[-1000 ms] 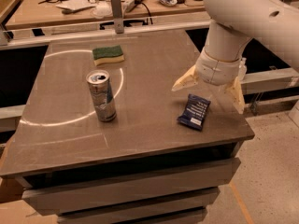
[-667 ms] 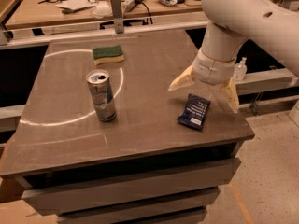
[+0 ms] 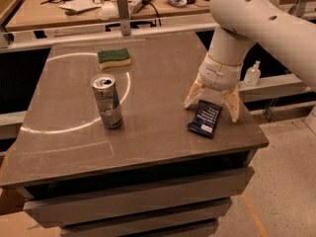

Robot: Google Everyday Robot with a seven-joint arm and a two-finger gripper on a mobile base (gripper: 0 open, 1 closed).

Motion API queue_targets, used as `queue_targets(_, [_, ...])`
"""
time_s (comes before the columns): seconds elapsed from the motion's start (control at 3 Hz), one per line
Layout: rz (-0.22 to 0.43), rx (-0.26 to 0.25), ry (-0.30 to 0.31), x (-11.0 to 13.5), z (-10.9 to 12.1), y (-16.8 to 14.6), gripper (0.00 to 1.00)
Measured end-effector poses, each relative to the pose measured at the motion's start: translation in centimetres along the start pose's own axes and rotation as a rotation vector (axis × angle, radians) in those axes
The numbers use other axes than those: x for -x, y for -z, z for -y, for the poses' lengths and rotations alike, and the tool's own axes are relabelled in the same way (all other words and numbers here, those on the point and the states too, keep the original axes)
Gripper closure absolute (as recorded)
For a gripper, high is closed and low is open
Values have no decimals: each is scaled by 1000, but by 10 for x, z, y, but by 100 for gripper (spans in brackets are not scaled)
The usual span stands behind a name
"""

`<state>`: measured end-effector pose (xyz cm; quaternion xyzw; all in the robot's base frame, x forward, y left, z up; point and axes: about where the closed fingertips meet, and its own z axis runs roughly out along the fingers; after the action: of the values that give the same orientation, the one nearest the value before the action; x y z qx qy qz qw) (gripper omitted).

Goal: Pick rxbar blueberry

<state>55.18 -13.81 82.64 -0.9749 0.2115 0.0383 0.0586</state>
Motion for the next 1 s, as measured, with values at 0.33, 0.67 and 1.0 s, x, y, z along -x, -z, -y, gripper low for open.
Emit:
queue_targets(0.33, [18,28,-16,-3,-5,1,56])
queue_targets(0.67, [18,28,-16,-2,-4,8,80])
queue_targets(1.0, [18,28,-16,-2,-3,11,100])
